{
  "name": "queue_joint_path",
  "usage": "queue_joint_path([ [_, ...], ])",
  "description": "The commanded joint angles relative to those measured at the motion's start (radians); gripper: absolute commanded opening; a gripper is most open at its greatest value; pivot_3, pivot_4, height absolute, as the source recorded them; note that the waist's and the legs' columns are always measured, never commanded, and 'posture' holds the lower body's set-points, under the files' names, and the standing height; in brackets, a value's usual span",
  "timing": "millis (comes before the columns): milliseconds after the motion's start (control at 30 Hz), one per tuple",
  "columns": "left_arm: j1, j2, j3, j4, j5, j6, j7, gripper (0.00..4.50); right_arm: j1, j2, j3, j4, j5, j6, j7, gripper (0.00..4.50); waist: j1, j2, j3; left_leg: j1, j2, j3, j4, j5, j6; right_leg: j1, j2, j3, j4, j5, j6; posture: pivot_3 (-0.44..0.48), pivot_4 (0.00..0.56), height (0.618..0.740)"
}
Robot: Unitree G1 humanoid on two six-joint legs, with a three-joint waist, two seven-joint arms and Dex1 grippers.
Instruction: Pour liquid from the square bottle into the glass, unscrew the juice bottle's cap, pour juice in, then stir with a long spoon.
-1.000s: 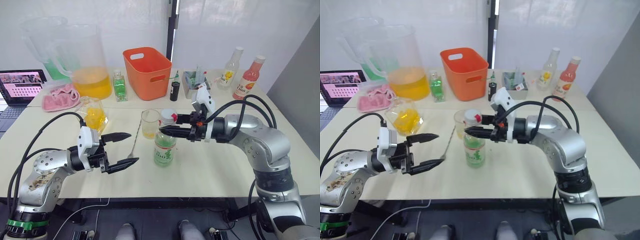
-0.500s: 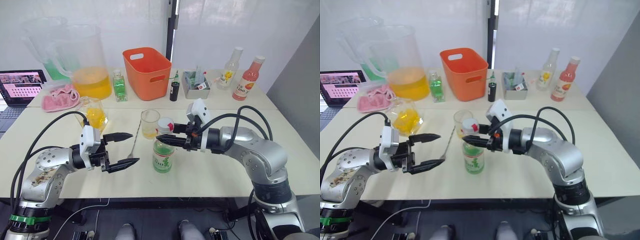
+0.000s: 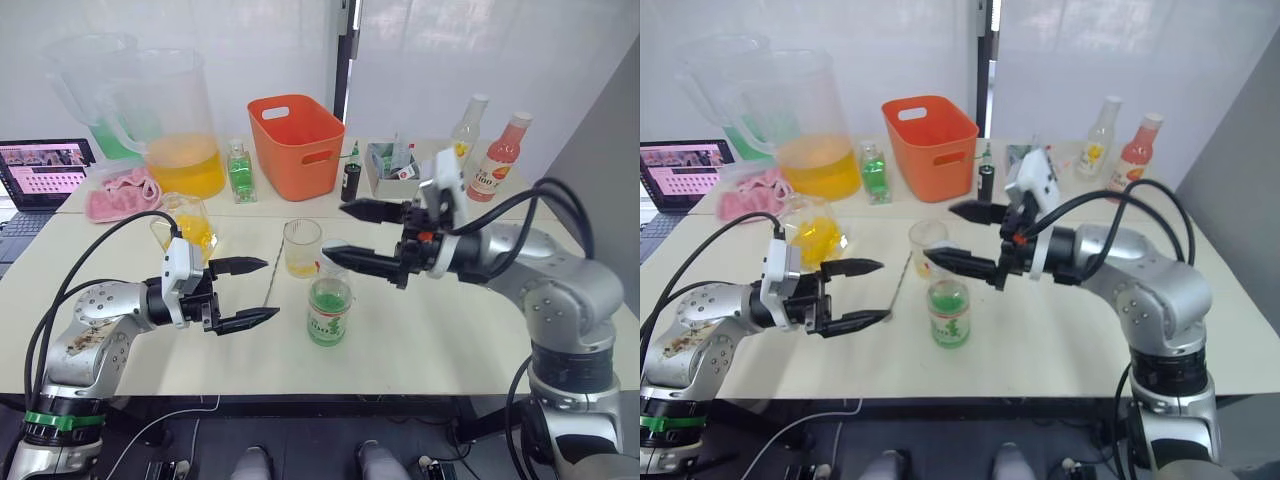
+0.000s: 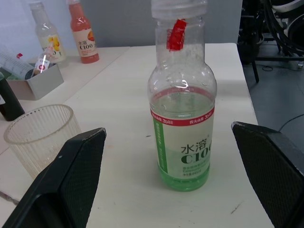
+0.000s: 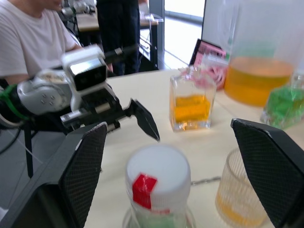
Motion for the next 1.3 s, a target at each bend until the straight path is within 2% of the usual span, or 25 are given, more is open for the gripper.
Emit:
queue_joint_path([
  [33, -0.041, -0.008, -0.016, 0.004, -0.007, 0.032, 0.021, 4.5, -0.04, -0.031, -0.118, -0.012, 0.128, 0.024, -0.031, 4.47, 0.001, 0.0, 0.0, 0.0, 0.0, 0.0, 0.0, 0.0, 0.0, 0.0, 0.0, 0.0, 0.0, 0.0, 0.0, 0.0, 0.15, 0.717],
  [233, -0.081, 0.007, -0.04, 0.017, -0.012, 0.161, 0.07, 4.5, 0.026, -0.123, -0.192, -0.077, 0.165, 0.001, -0.072, 4.47, 0.003, 0.0, 0.0, 0.0, 0.0, 0.0, 0.0, 0.0, 0.0, 0.0, 0.0, 0.0, 0.0, 0.0, 0.0, 0.0, 0.15, 0.717],
  [333, -0.088, -0.012, -0.028, 0.021, 0.016, 0.156, 0.125, 4.5, 0.192, -0.183, -0.28, -0.143, 0.172, 0.002, -0.088, 4.47, 0.01, 0.0, 0.0, 0.0, 0.0, 0.0, -0.001, 0.0, 0.0, 0.0, 0.0, 0.0, -0.001, 0.0, 0.0, 0.0, 0.15, 0.717],
  [433, -0.058, 0.025, -0.021, 0.064, 0.004, 0.137, 0.037, 4.5, 0.489, -0.204, -0.405, -0.198, 0.099, -0.051, -0.072, 4.47, 0.022, -0.001, -0.001, 0.0, 0.0, 0.0, -0.001, 0.0, 0.0, 0.001, 0.0, 0.0, -0.002, -0.001, 0.001, 0.0, 0.15, 0.717],
  [500, -0.044, 0.035, -0.007, 0.1, 0.0, 0.104, -0.011, 4.5, 0.626, -0.211, -0.43, -0.211, 0.016, -0.127, -0.058, 4.47, 0.025, -0.001, -0.001, 0.0, 0.0, 0.0, -0.002, 0.0, 0.0, 0.001, 0.0, 0.001, -0.002, -0.002, 0.001, 0.0, 0.15, 0.717],
  [667, 0.007, 0.059, 0.032, 0.222, -0.014, 0.082, -0.105, 4.5, 0.837, -0.125, -0.494, -0.152, -0.139, -0.318, -0.099, 4.47, 0.018, -0.002, -0.001, 0.002, -0.001, 0.001, 0.0, 0.0, 0.0, 0.001, 0.0, 0.001, -0.002, 0.0, 0.0, 0.0, 0.15, 0.717],
  [767, 0.044, 0.052, 0.058, 0.249, -0.006, 0.052, -0.107, 4.5, 0.922, -0.078, -0.488, -0.075, -0.236, -0.435, -0.105, 4.47, 0.018, -0.002, -0.001, 0.004, -0.001, 0.001, 0.0, -0.005, -0.007, 0.003, -0.001, 0.001, -0.002, 0.0, 0.0, 0.0, 0.15, 0.717],
  [900, 0.064, 0.052, 0.074, 0.284, 0.015, 0.018, -0.098, 4.5, 0.982, -0.036, -0.484, 0.022, -0.323, -0.559, -0.114, 4.47, 0.021, -0.002, -0.001, 0.004, -0.001, 0.001, 0.002, -0.005, -0.008, 0.004, -0.002, 0.001, -0.003, 0.0, -0.001, 0.0, 0.15, 0.717],
  [1000, 0.043, 0.046, 0.095, 0.258, -0.026, 0.079, -0.069, 4.5, 1.007, -0.032, -0.483, 0.062, -0.339, -0.613, -0.09, 4.47, 0.022, -0.002, -0.001, 0.004, -0.001, 0.001, 0.002, -0.005, -0.008, 0.004, -0.002, 0.001, -0.003, 0.0, -0.001, 0.0, 0.15, 0.717],
  [1167, 0.009, 0.069, 0.067, 0.169, -0.081, 0.232, -0.054, 4.5, 1.017, -0.042, -0.464, 0.047, -0.305, -0.608, -0.068, 4.47, 0.021, -0.002, -0.001, 0.004, -0.001, 0.001, 0.002, -0.005, -0.008, 0.004, -0.002, 0.0, -0.003, 0.0, 0.0, 0.0, 0.15, 0.717],
  [1300, -0.1, 0.059, 0.03, 0.1, -0.124, 0.354, -0.019, 4.5, 0.998, -0.046, -0.441, 0.03, -0.277, -0.578, -0.07, 4.47, 0.021, -0.002, -0.001, 0.004, -0.001, 0.001, 0.002, -0.005, -0.008, 0.004, -0.002, 0.0, -0.002, 0.0, 0.0, 0.0, 0.15, 0.717],
])
